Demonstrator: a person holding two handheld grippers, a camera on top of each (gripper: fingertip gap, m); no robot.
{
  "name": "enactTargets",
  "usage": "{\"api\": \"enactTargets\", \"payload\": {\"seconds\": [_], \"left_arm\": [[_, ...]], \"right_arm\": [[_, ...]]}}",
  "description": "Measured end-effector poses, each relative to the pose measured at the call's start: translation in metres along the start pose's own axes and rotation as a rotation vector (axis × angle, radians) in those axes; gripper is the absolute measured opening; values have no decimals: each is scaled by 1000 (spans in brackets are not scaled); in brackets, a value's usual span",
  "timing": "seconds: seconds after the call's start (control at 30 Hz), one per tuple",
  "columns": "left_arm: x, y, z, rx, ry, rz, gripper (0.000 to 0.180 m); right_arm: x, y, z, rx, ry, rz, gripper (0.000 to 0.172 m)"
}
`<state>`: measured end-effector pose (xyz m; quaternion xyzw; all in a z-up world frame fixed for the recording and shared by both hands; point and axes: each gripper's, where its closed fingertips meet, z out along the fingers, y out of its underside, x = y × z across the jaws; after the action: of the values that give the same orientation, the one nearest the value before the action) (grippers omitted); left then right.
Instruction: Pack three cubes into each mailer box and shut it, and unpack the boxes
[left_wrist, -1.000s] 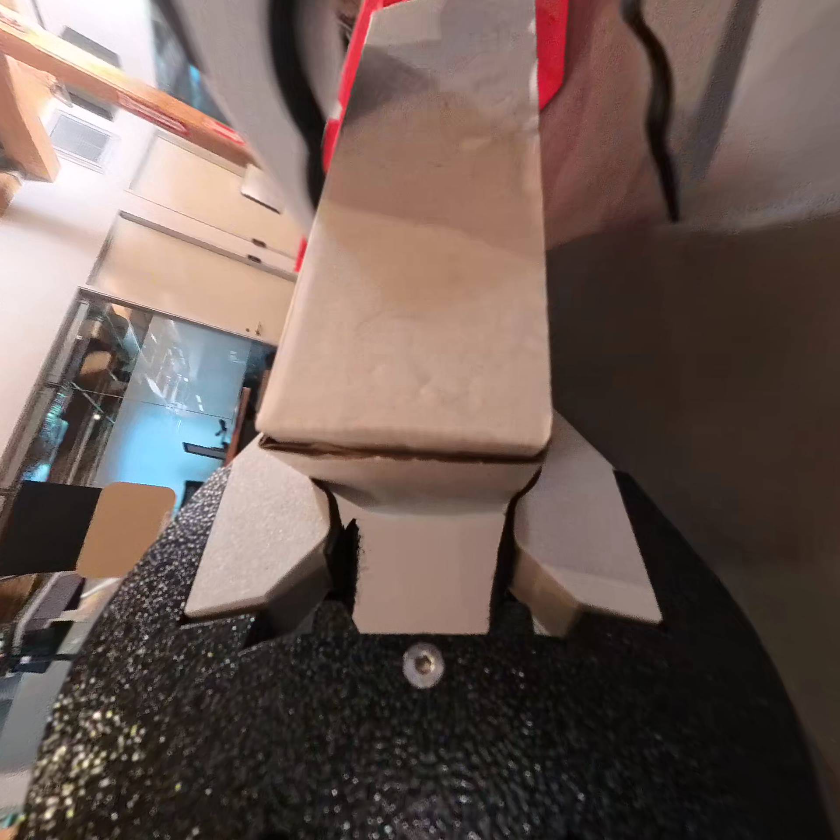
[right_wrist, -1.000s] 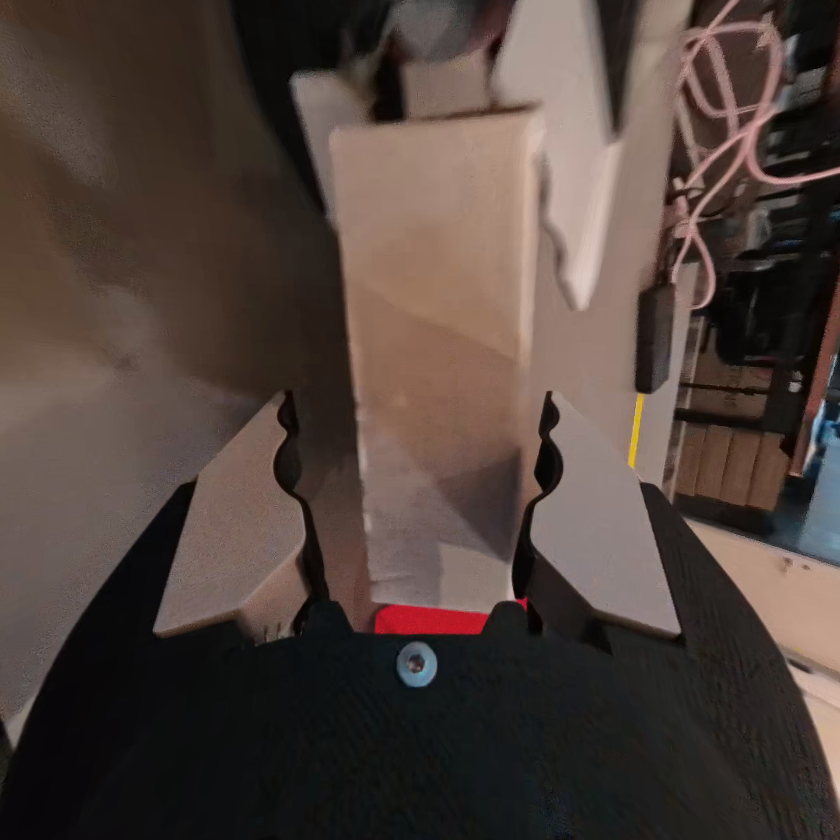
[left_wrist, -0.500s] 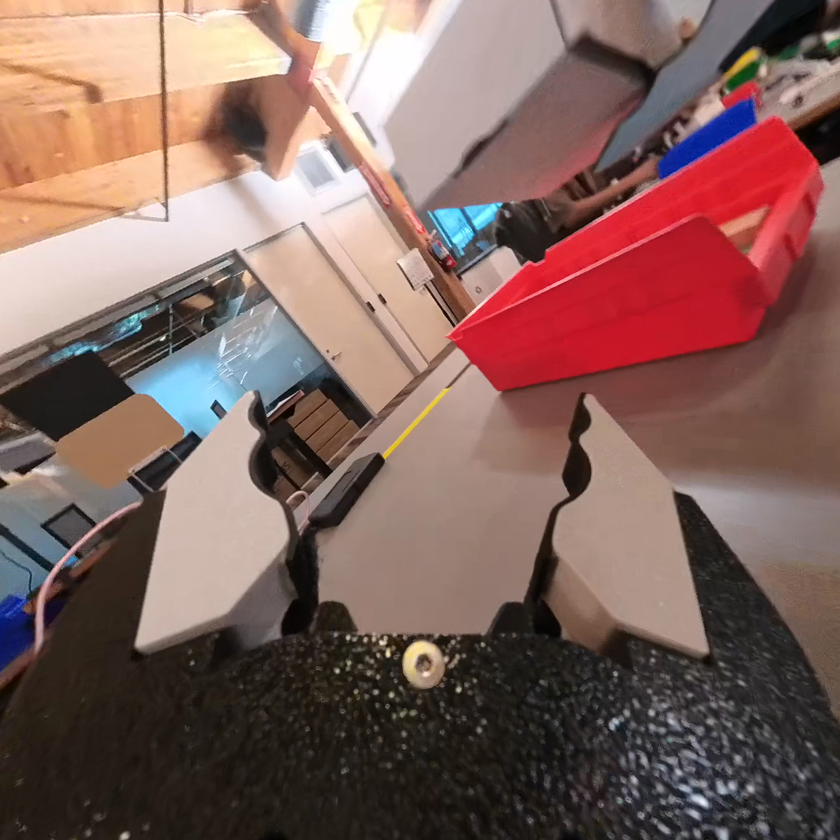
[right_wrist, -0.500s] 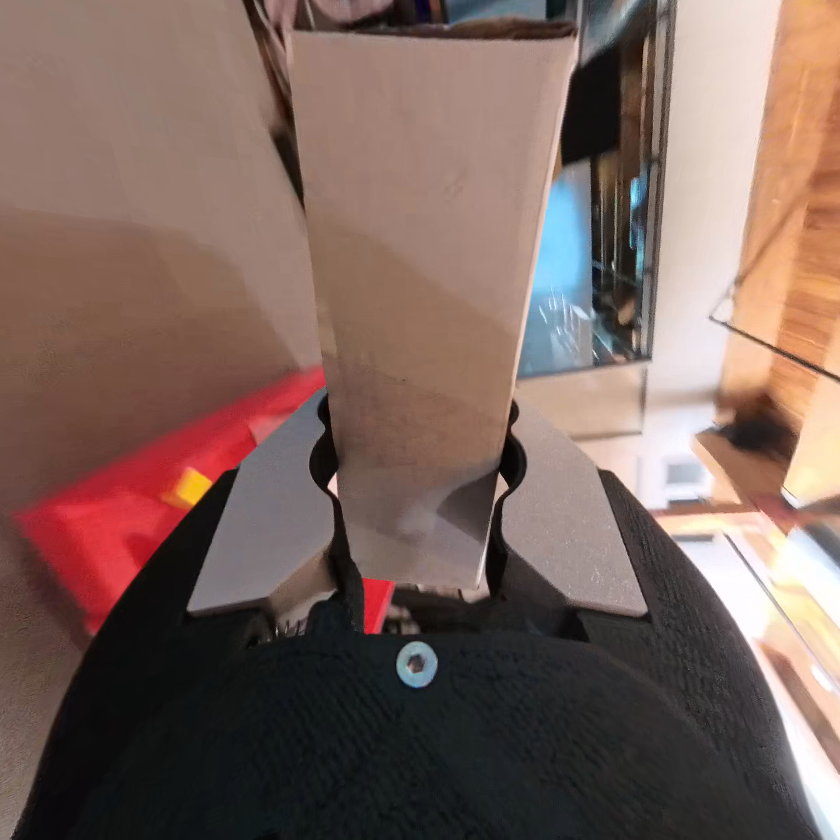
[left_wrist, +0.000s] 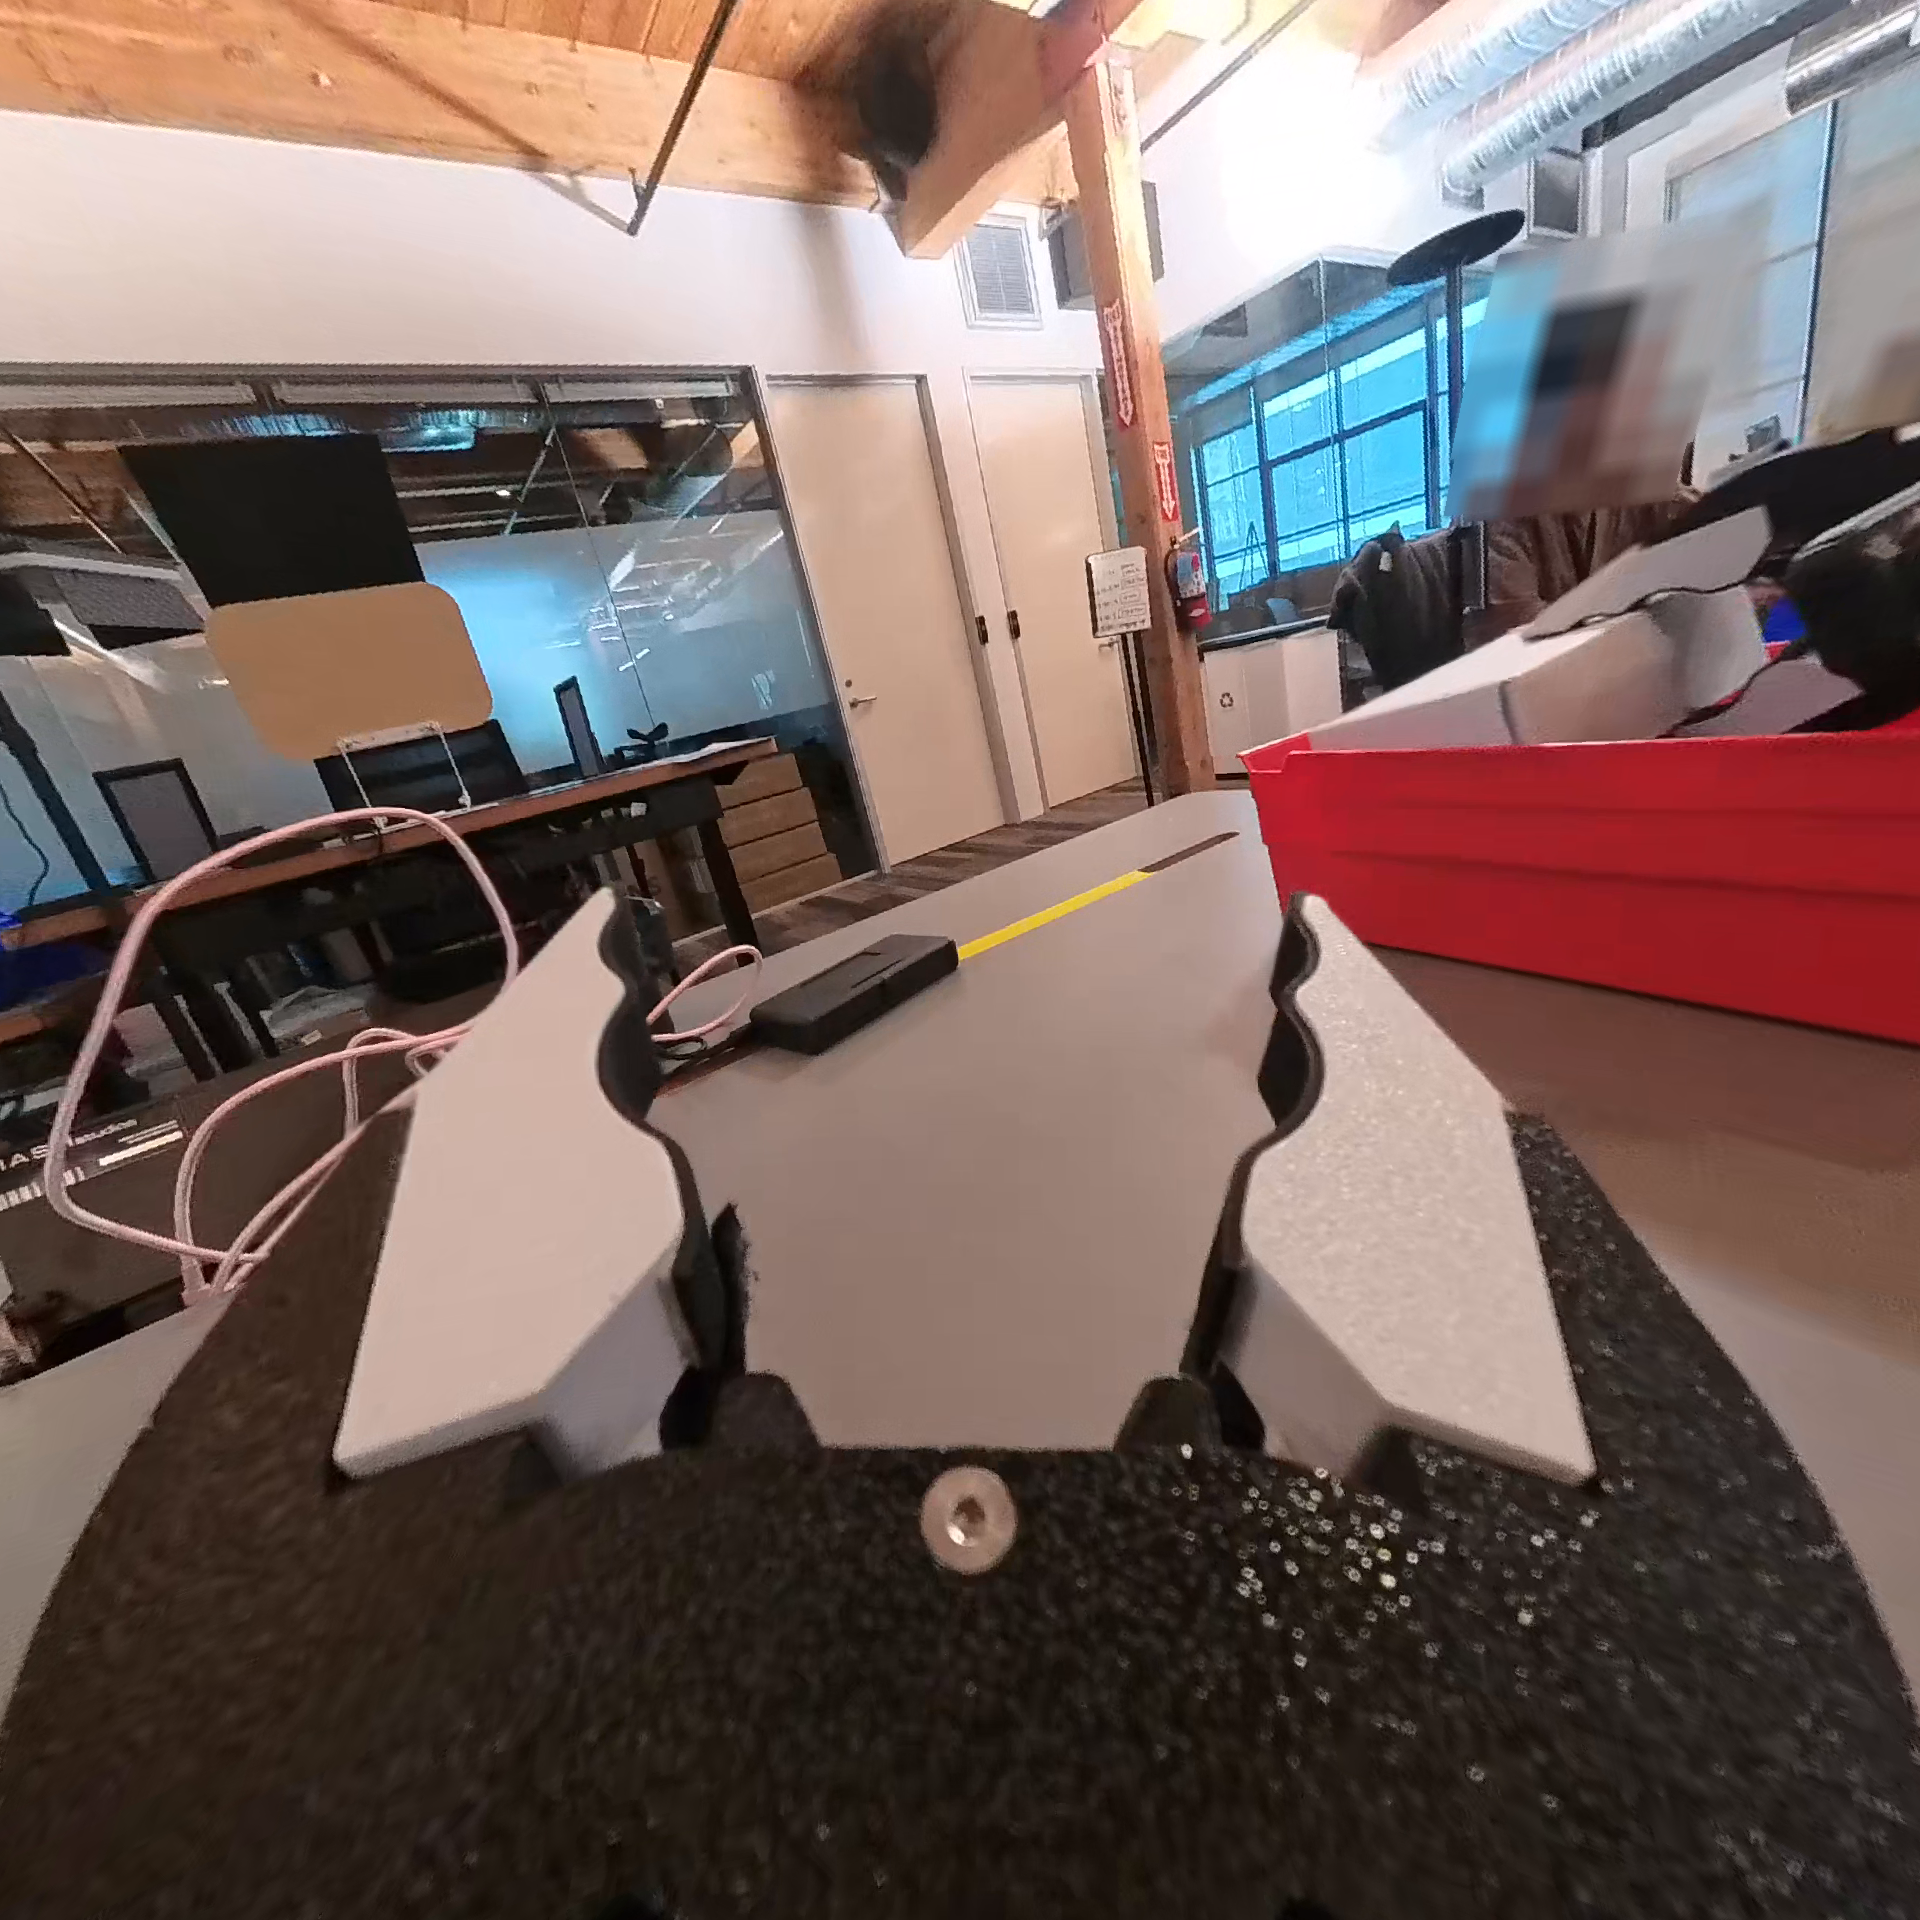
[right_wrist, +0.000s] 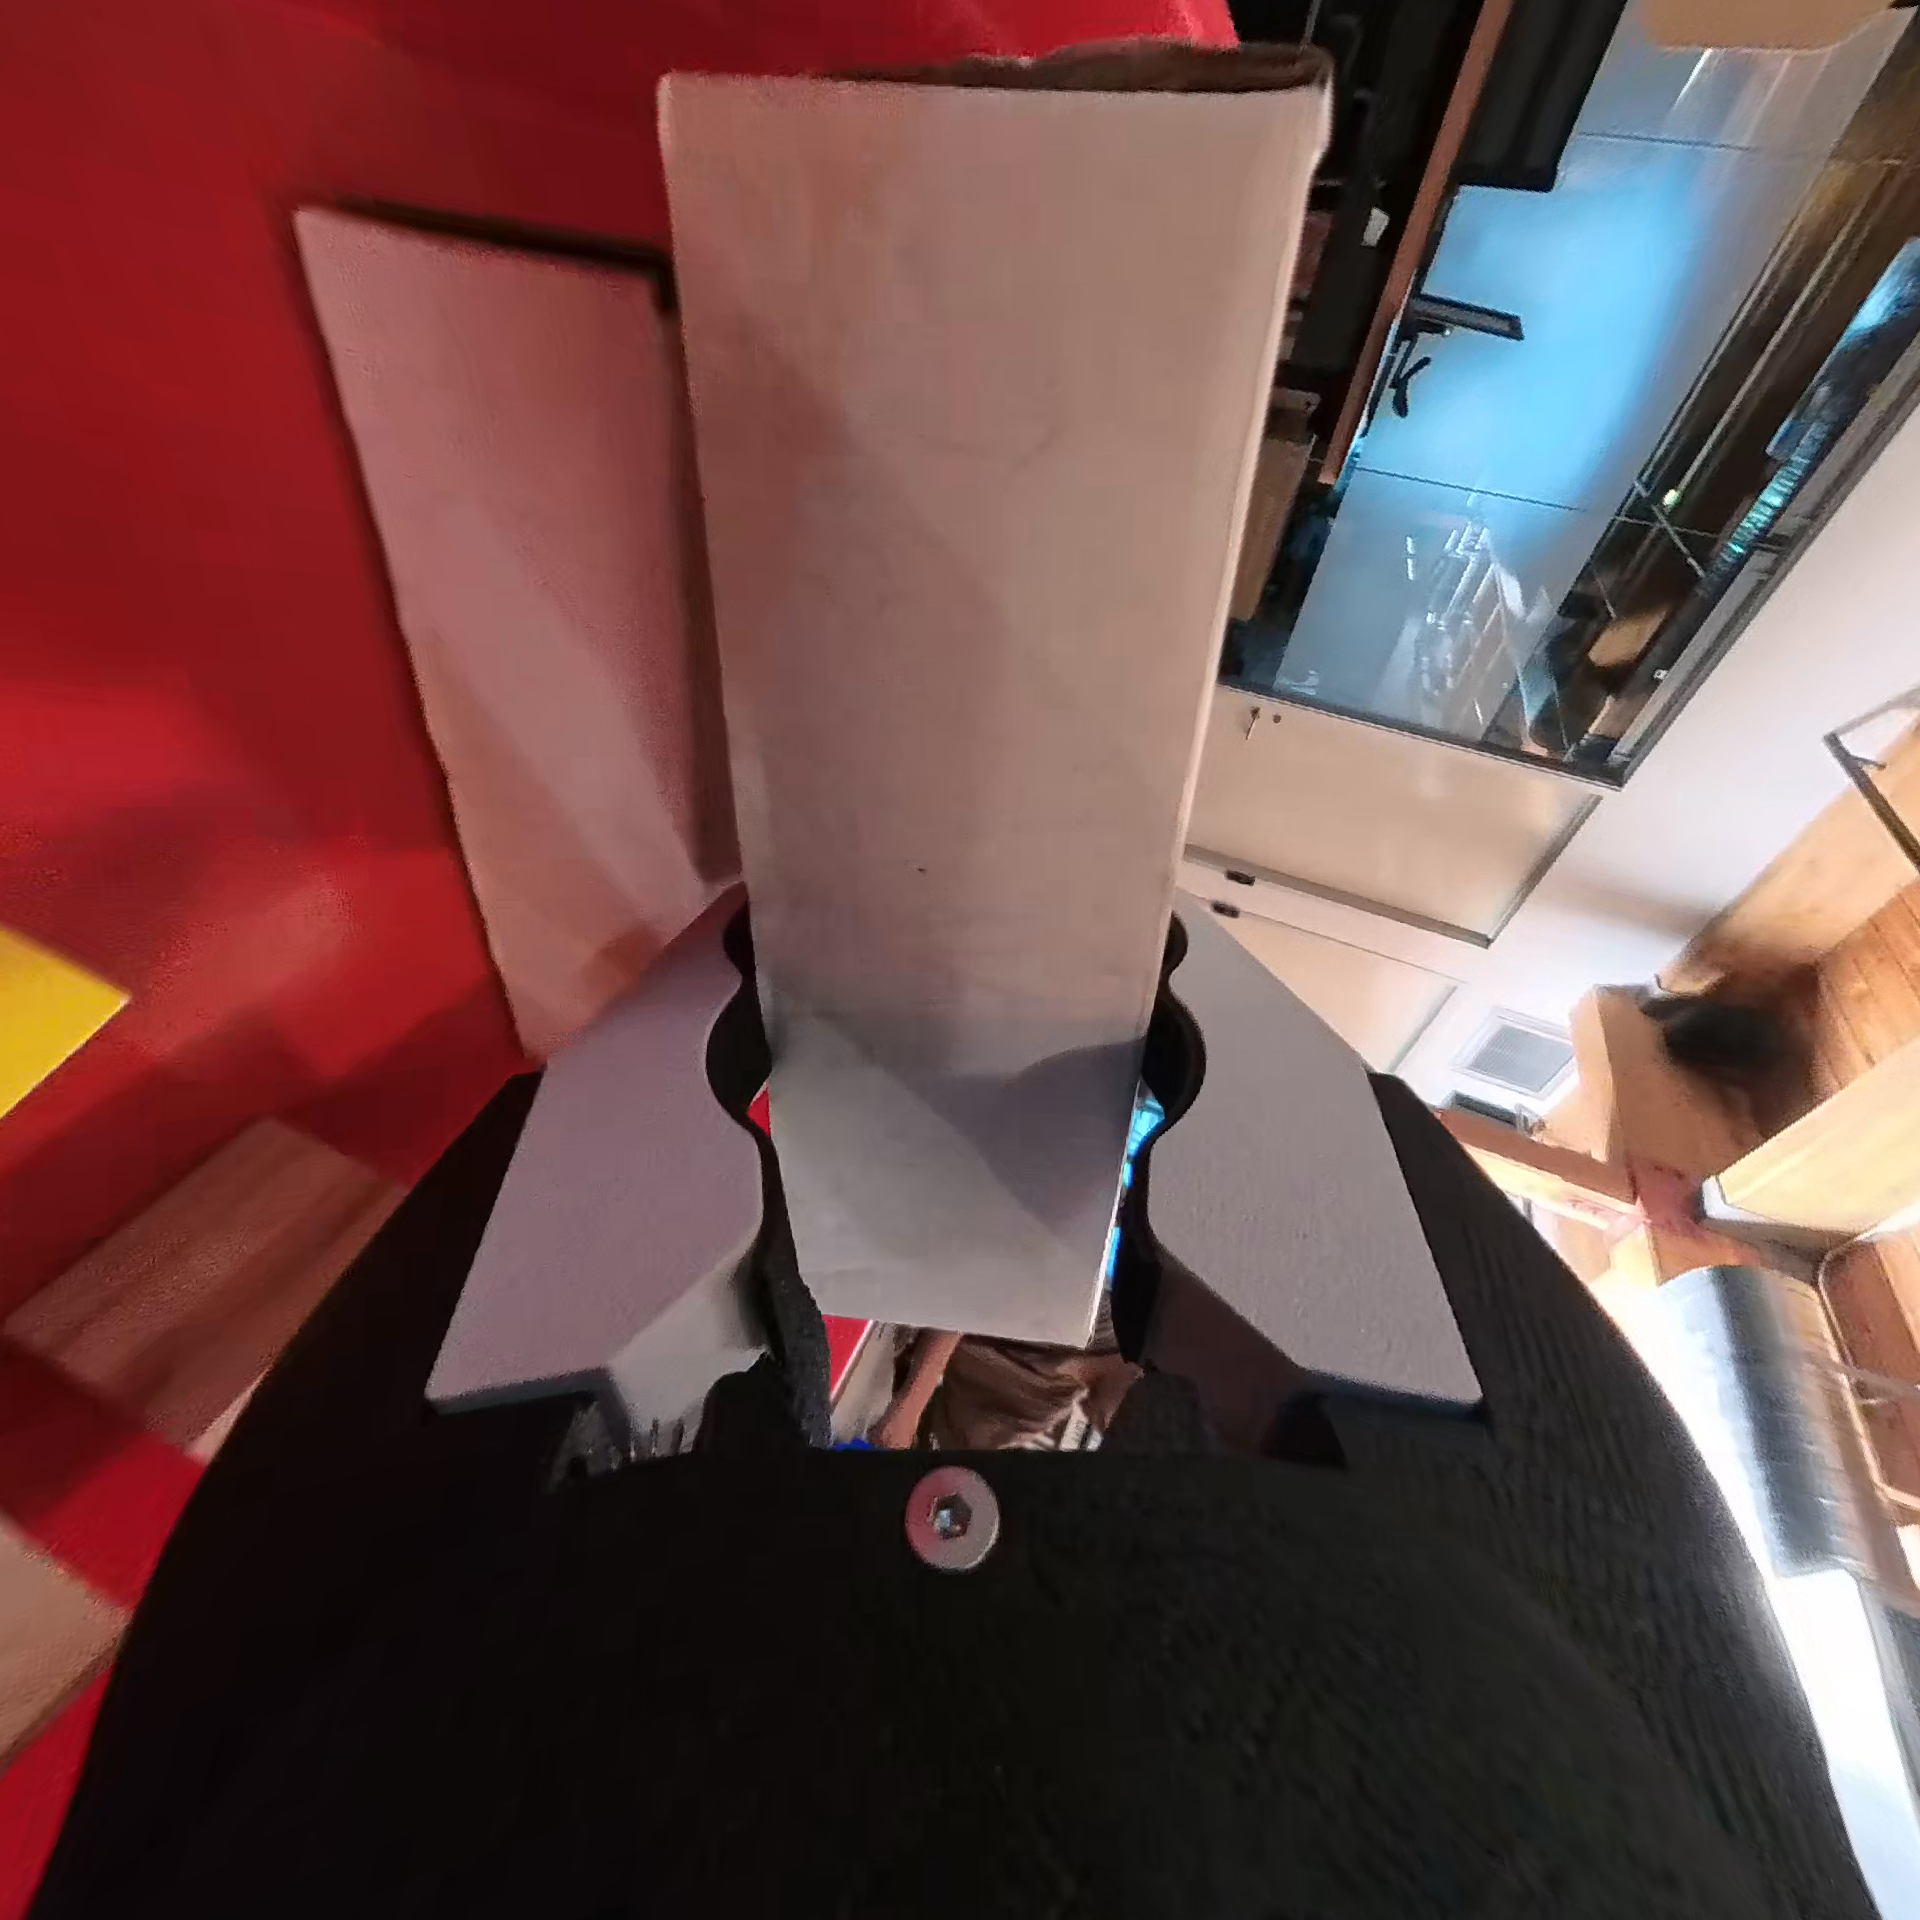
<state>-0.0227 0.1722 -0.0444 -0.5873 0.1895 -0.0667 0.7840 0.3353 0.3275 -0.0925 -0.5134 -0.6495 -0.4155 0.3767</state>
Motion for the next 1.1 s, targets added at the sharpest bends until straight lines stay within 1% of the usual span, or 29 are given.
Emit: {"api": "enactTargets", "payload": {"seconds": [0.13, 0.2, 0.27, 0.3, 0.33, 0.37, 0.4, 0.47, 0.5, 0.53, 0.6, 0.73, 0.83, 0.9, 0.93, 1.0, 1.1], "left_arm": [[7, 4, 2, -22, 34, -6, 118], [10, 7, 3, -37, 46, -5, 119], [11, 11, 4, -56, 55, -13, 121], [11, 12, 5, -60, 55, -19, 121], [11, 12, 5, -60, 55, -23, 121], [10, 12, 6, -61, 55, -26, 121], [10, 13, 6, -62, 56, -27, 121], [11, 13, 7, -66, 61, -29, 120], [12, 14, 7, -67, 63, -29, 120], [12, 14, 7, -69, 67, -28, 119], [14, 14, 7, -71, 73, -24, 119], [16, 14, 6, -75, 84, -22, 118], [19, 15, 6, -79, 100, -28, 117], [20, 16, 6, -80, 106, -32, 117], [18, 18, 7, -93, 87, -26, 115], [13, 20, 7, -111, 58, -16, 115], [5, 24, 7, -128, 21, -25, 114]], "right_arm": [[3, -4, 14, 5, 3, -8, 73], [2, -4, 12, 0, -66, 20, 76], [2, -7, 1, 18, -155, 49, 95], [-2, -8, -7, 26, -227, 67, 104], [-3, -7, -14, 26, -279, 87, 104], [-4, -7, -20, 23, -316, 99, 102], [-6, -6, -25, 19, -352, 101, 96], [-11, -7, -32, 18, -400, 82, 75], [-12, -8, -33, 16, -404, 63, 67], [-12, -7, -31, 4, -396, 41, 60], [-12, -4, -24, -27, -375, 19, 56], [-7, -2, -9, -72, -300, 21, 54], [-3, -3, -3, -89, -262, 62, 56], [-1, -5, -4, -85, -236, 84, 58], [0, -6, -5, -75, -225, 95, 59], [-2, -7, -12, -54, -216, 126, 66], [3, -6, -30, -16, -158, 239, 76]]}}
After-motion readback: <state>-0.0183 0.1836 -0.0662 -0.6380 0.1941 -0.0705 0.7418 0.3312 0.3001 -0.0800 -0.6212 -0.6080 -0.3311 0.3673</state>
